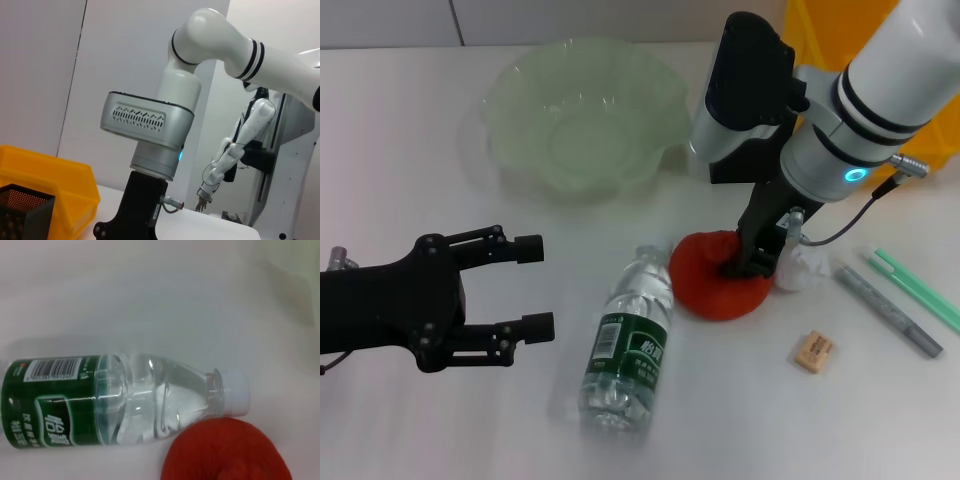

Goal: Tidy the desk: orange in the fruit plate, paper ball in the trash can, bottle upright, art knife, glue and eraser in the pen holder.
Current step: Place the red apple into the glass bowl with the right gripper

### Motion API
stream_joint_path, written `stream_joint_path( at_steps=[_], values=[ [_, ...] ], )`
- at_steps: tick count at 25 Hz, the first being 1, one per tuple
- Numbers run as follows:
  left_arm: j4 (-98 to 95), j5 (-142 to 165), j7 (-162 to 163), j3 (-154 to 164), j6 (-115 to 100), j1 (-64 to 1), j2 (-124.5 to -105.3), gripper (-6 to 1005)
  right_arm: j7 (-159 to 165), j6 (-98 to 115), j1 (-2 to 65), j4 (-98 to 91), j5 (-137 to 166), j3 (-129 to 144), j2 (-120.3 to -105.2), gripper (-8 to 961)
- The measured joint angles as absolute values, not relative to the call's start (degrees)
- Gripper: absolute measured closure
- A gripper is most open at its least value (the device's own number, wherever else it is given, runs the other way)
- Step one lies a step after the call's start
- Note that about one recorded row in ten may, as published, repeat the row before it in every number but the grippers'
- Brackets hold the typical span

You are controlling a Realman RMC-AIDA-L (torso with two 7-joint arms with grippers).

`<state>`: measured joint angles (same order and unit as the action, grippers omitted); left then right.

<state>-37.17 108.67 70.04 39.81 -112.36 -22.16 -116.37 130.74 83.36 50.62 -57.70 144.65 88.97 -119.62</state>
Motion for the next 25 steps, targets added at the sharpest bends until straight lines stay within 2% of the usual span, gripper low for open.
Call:
stream_joint_path(
  at_steps=[2,8,13,17,25],
  values=[
    [-37.17,108.64,70.04,39.81,-112.37,-22.09,-116.37,170,130.99,85.29,50.16,-60.21,144.66,88.57,-119.57,730],
    [-37.18,108.40,70.28,39.82,-112.39,-21.97,-116.30,170,132.34,89.25,49.38,-69.26,145.30,82.23,-119.26,796],
    [-37.18,108.31,70.30,39.79,-112.41,-21.83,-116.30,170,132.66,86.74,51.49,-74.44,140.80,68.95,-119.27,841],
    [-37.18,108.29,70.18,39.72,-112.42,-21.77,-116.40,170,130.50,70.42,55.45,-61.30,130.76,64.33,-118.96,868],
    [-37.18,108.28,70.08,39.66,-112.09,-21.78,-116.44,170,121.48,55.64,60.75,-45.02,124.53,64.12,-119.08,849]
  ],
)
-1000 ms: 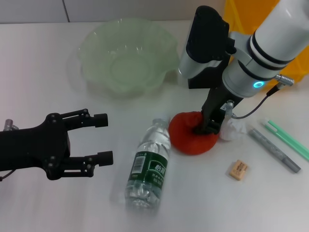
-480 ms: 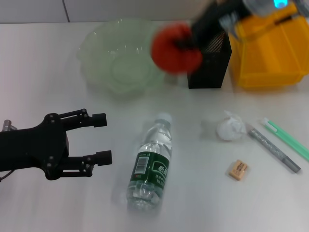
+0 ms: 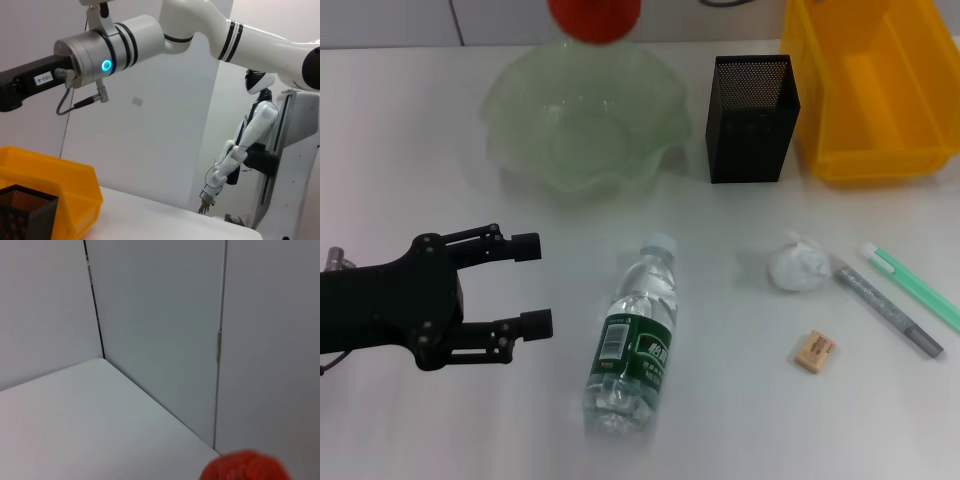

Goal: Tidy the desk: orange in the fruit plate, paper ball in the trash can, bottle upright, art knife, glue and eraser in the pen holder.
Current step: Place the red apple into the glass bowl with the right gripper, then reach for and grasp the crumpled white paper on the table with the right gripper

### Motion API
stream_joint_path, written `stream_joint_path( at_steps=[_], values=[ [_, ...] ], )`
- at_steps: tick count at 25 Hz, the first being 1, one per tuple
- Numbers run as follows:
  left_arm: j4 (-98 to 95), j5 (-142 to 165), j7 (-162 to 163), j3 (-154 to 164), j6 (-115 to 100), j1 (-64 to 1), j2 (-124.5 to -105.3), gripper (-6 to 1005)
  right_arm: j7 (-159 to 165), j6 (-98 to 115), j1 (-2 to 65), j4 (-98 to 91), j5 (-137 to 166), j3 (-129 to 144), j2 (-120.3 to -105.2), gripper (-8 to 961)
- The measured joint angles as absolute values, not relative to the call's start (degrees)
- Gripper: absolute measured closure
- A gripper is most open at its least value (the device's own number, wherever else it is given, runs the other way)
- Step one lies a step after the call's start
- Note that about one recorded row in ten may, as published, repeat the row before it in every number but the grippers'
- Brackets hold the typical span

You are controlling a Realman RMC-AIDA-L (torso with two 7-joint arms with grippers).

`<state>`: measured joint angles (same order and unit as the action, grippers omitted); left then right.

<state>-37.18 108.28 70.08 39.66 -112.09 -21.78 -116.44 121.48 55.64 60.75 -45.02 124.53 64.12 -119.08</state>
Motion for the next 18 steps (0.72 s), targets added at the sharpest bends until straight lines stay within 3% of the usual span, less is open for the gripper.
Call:
stream_joint_path(
  at_steps=[2,10,12,16,18],
  values=[
    [-37.17,108.28,70.07,39.64,-111.80,-21.79,-116.54,170,119.53,55.15,60.33,-44.57,123.45,64.06,-119.12,844],
    [-36.49,108.42,69.90,39.63,-111.42,-21.58,-116.67,170,118.44,60.51,56.38,-48.20,122.29,62.48,-118.13,539],
    [-36.48,108.36,69.90,39.63,-111.39,-21.55,-116.56,170,119.28,66.44,54.86,-51.93,123.42,62.08,-117.13,452],
    [-36.47,108.32,70.05,39.63,-111.42,-21.60,-116.34,170,127.33,82.75,53.90,-61.14,133.59,62.27,-113.60,297],
    [-36.47,108.36,70.16,39.64,-111.39,-21.77,-116.31,169,129.50,91.77,53.34,-66.41,139.59,62.09,-113.21,224]
  ],
)
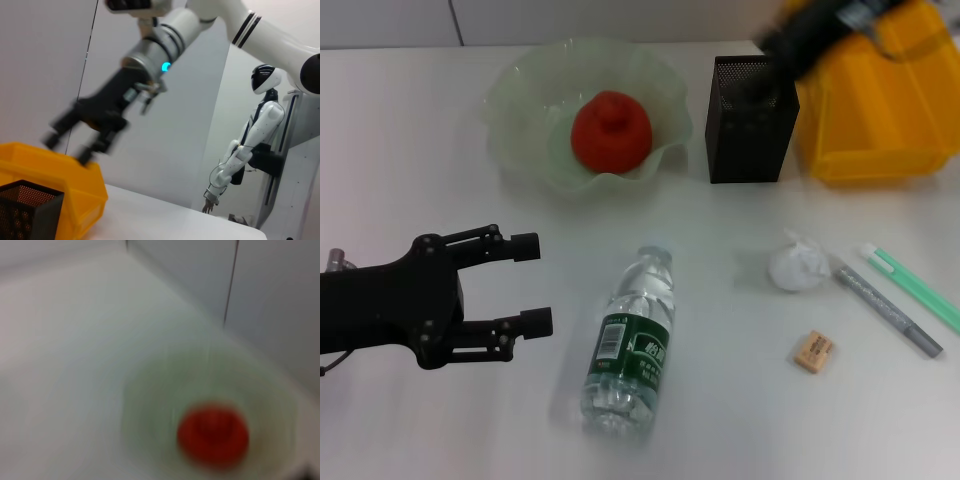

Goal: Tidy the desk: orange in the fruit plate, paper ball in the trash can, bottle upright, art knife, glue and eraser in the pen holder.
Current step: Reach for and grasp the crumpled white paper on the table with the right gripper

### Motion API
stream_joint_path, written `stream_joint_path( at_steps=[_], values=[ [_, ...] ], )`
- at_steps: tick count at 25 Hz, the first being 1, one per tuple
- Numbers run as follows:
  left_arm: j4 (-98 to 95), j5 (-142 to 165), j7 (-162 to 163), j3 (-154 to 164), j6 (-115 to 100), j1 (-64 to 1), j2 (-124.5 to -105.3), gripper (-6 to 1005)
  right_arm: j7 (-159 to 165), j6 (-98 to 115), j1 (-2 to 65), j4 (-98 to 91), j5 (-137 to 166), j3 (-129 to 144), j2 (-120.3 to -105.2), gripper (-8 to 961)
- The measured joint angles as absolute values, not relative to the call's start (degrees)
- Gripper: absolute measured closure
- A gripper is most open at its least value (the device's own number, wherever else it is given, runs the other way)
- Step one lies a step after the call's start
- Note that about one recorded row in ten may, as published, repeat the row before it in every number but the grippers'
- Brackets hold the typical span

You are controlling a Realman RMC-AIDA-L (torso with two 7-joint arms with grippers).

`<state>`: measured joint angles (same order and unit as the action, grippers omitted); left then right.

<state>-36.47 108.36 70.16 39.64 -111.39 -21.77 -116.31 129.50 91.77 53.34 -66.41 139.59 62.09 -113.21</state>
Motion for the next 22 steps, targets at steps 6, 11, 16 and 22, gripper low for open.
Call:
stream_joint_path(
  at_steps=[6,11,16,22],
  values=[
    [-36.47,108.65,70.03,39.72,-111.07,-22.23,-116.69,169,129.33,104.84,46.07,-81.95,152.77,65.33,-117.61,115],
    [-36.54,108.72,70.15,40.05,-111.05,-22.59,-117.02,169,129.97,100.31,42.00,-81.29,156.99,72.74,-119.43,123],
    [-36.52,108.72,70.12,40.07,-111.06,-22.65,-117.04,169,130.22,96.92,42.11,-74.26,156.44,75.59,-119.46,130],
    [-36.47,108.72,69.89,40.10,-111.03,-22.78,-117.25,169,129.78,91.48,43.16,-67.38,153.49,77.68,-119.40,140]
  ],
)
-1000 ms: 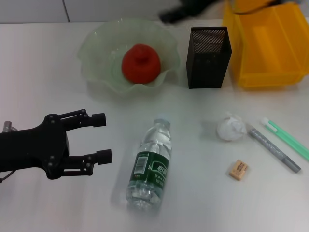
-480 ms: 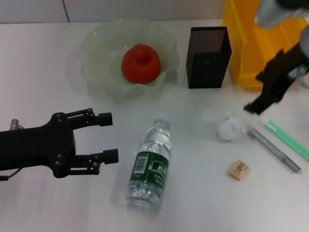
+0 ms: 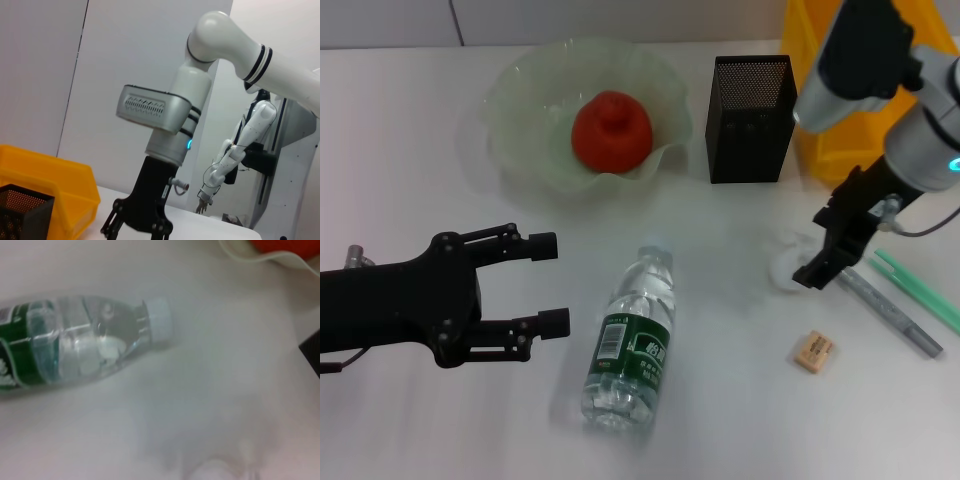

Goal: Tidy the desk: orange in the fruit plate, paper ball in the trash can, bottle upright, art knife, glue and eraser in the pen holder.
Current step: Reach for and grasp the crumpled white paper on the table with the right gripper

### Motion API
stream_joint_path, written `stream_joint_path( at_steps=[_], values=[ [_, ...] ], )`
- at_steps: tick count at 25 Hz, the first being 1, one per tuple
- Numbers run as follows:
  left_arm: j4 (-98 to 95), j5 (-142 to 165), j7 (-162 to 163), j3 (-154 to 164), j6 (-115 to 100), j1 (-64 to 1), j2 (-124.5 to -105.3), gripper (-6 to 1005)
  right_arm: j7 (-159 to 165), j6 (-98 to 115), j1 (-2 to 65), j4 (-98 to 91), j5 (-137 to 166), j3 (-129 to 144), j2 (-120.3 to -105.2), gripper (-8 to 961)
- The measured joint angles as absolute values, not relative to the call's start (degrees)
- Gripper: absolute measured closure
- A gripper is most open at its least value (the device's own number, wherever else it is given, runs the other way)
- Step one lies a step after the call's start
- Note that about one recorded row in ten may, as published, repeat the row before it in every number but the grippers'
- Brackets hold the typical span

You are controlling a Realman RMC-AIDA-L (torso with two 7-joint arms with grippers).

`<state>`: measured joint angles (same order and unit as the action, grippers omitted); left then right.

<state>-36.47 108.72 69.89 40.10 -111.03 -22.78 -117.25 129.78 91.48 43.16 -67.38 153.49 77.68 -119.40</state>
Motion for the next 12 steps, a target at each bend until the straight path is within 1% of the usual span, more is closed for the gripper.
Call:
stream_joint_path(
  at_steps=[7,9,11,12],
  values=[
    [-36.47,108.72,69.86,40.25,-110.67,-22.90,-117.33,169,128.22,86.34,46.16,-57.53,152.12,79.02,-119.33,151],
    [-36.47,108.72,69.86,40.25,-110.63,-22.90,-117.34,169,128.11,86.35,46.31,-57.26,152.11,78.99,-119.33,154],
    [-36.47,108.72,69.86,40.25,-110.60,-22.89,-117.34,169,128.07,86.59,46.40,-57.28,152.11,78.73,-119.33,357],
    [-36.47,108.72,69.86,40.25,-110.49,-22.82,-117.34,169,128.08,86.81,46.33,-57.65,152.11,78.58,-119.33,365]
  ],
)
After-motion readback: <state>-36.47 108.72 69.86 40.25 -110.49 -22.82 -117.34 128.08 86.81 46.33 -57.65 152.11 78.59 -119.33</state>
